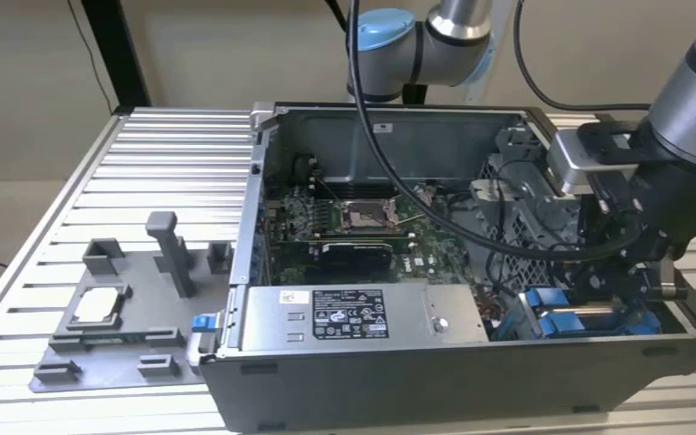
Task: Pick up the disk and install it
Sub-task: 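Insert the second disk wire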
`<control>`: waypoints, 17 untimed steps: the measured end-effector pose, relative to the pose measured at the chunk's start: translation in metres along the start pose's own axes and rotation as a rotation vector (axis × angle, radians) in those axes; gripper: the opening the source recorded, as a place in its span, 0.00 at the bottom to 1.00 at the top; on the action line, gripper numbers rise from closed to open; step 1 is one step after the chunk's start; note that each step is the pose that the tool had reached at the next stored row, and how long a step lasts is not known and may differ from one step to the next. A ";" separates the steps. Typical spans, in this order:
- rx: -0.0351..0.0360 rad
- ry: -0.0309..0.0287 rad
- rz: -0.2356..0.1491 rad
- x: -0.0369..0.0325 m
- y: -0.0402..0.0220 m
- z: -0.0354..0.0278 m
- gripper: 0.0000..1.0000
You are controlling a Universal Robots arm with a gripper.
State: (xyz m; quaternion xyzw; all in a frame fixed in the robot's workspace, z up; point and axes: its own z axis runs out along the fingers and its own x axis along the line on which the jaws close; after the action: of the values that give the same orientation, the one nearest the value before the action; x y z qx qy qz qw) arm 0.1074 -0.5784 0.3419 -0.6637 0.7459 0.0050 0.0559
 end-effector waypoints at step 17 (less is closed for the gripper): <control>0.0002 -0.0013 -0.002 0.0000 -0.0003 0.0011 0.00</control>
State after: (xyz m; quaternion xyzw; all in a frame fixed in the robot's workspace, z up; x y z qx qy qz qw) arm 0.1078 -0.5784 0.3409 -0.6646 0.7451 0.0054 0.0565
